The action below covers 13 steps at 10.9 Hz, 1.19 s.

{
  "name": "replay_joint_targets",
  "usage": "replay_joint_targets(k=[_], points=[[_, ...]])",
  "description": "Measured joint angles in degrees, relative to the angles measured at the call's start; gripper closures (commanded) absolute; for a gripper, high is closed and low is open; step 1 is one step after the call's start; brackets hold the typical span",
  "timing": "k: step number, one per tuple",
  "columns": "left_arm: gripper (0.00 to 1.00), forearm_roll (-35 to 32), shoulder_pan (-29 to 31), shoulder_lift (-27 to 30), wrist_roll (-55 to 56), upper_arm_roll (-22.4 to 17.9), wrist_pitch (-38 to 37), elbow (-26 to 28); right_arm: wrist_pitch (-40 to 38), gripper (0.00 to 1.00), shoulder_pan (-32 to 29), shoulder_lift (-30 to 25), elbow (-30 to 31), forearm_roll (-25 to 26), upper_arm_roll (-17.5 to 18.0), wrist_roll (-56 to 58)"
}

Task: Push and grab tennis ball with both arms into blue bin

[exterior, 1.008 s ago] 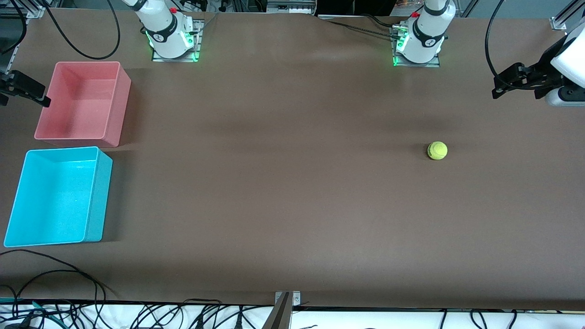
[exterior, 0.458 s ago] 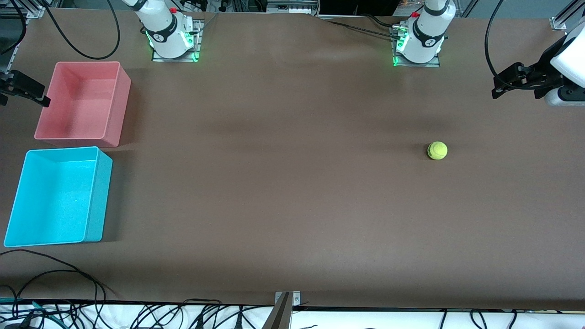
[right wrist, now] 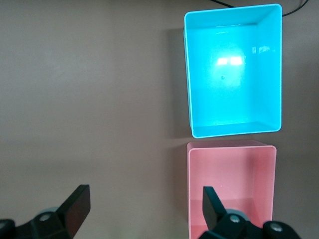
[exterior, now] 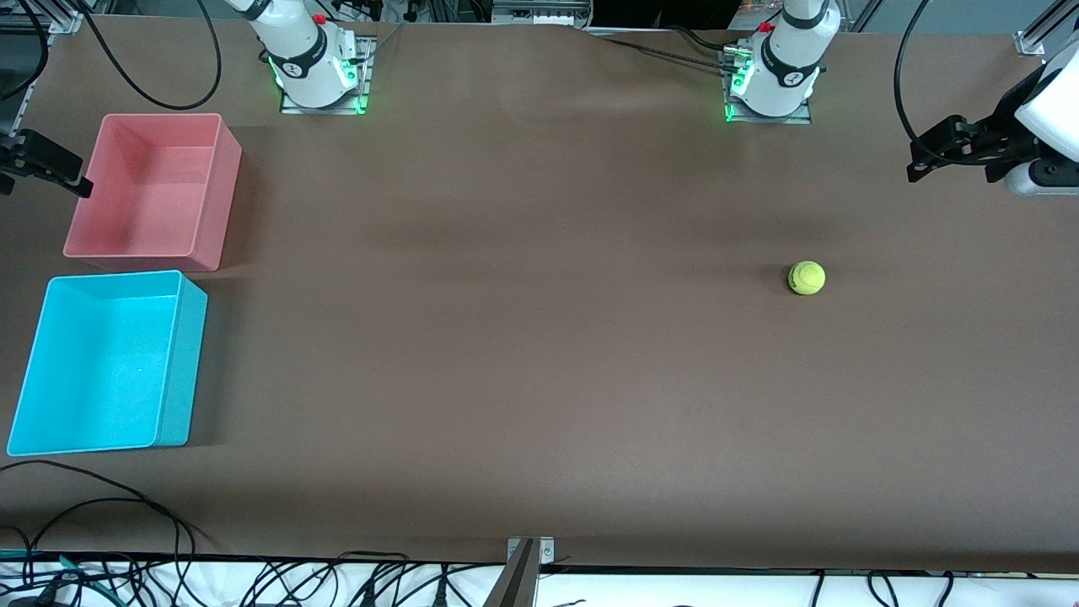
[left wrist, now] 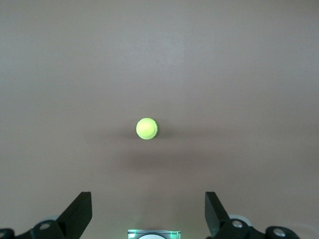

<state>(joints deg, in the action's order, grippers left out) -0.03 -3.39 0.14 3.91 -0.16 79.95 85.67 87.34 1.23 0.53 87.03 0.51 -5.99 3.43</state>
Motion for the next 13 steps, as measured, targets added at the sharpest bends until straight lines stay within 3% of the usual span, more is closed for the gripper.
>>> replay_joint_targets(k=[6,13], points=[[0.0,0.0,0.2,-0.1,0.0,-0.2,0.0,0.0,-0.1,0.0,0.1,-1.2,-1.0,-0.1,0.5,0.0],[0.0,0.0,1.6,-1.4,0.0,-0.7,0.0,0.0,-0.2,0.0,-0.3,-1.0,-0.9,-0.8,-1.9,-0.1]])
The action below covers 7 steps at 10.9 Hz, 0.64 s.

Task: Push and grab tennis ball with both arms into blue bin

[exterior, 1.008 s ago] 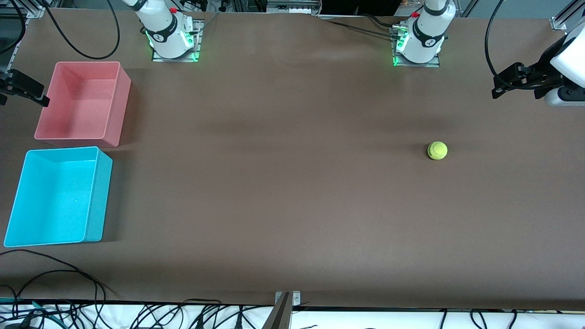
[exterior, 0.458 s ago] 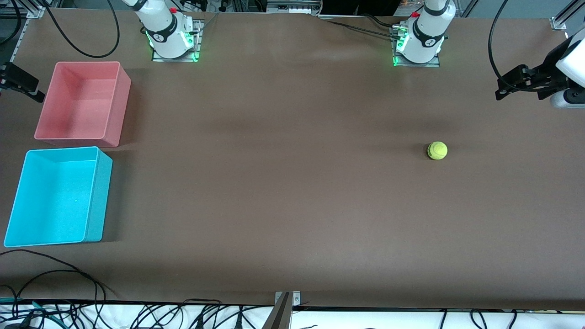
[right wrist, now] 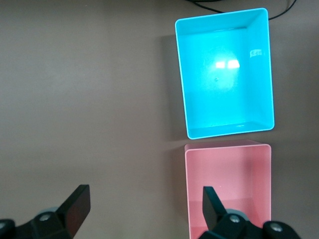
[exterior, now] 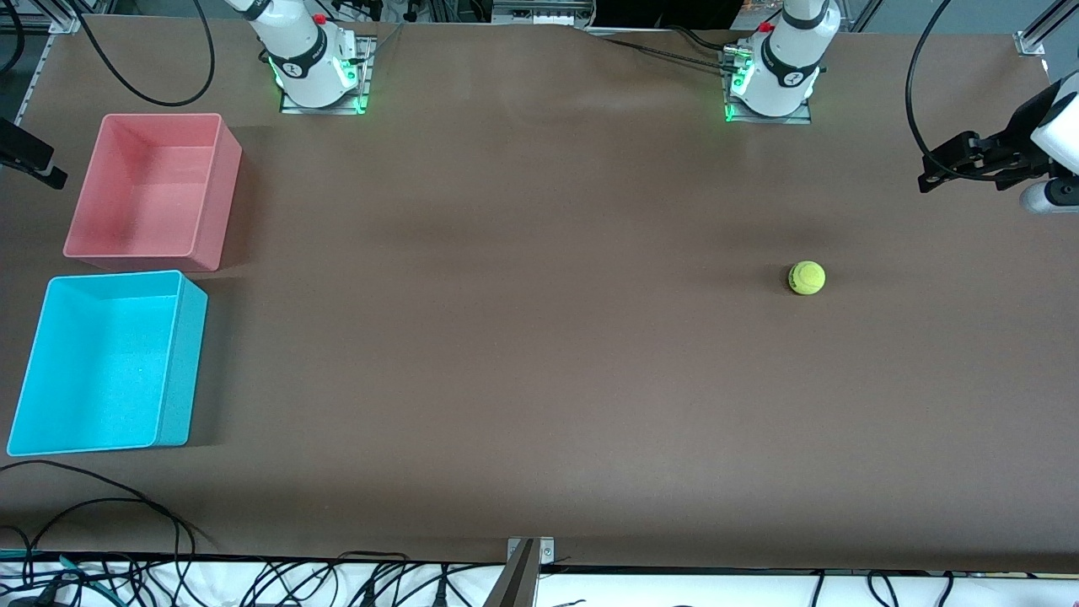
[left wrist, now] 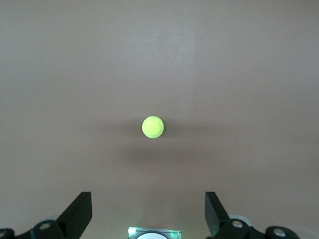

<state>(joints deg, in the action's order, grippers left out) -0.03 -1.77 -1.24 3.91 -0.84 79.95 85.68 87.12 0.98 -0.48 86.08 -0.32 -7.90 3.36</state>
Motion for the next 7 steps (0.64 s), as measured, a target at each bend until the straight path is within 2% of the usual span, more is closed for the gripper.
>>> replay_joint_targets(k=[7], points=[[0.0,-0.1,0.3,-0.4,0.0,0.1,1.3,1.5,0.0,0.0,0.0,0.0,0.0,-0.1,0.0,0.0]])
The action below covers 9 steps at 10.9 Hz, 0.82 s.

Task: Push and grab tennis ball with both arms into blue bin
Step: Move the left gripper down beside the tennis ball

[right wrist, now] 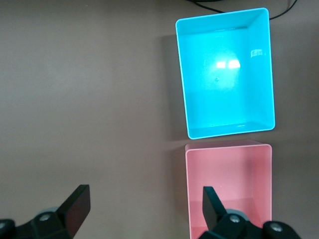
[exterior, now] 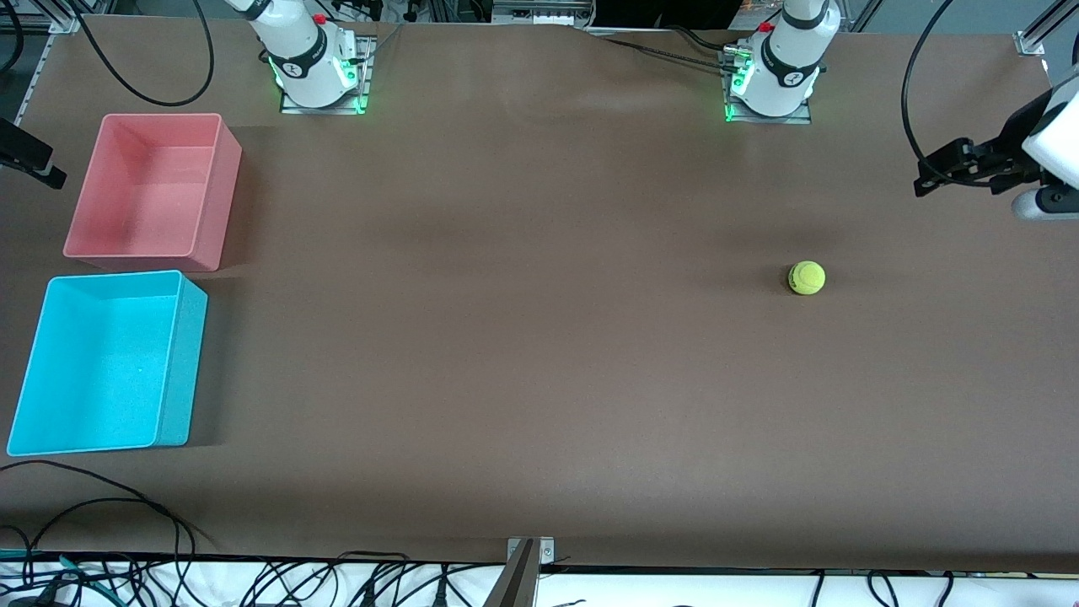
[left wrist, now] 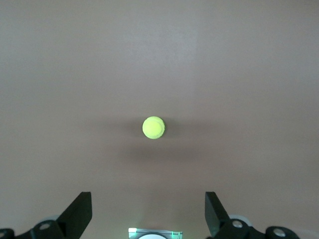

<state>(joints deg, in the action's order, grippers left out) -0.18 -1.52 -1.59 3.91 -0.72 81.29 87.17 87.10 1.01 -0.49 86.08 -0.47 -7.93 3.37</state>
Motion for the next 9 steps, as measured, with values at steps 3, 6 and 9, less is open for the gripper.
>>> replay_joint_targets(k=[3,6,9], points=[[0.0,0.0,1.4,-0.7,0.0,-0.1,6.3,4.7,0.0,0.0,0.0,0.0,0.0,0.0,0.0,0.0],[0.0,0.0,2.5,-1.1,0.0,-0.1,10.8,9.6,0.1,0.0,0.0,0.0,0.0,0.0,0.0,0.0],[0.0,0.0,3.0,-1.4,0.0,-0.1,17.3,17.4,0.0,0.0,0.0,0.0,0.0,0.0,0.0,0.0]])
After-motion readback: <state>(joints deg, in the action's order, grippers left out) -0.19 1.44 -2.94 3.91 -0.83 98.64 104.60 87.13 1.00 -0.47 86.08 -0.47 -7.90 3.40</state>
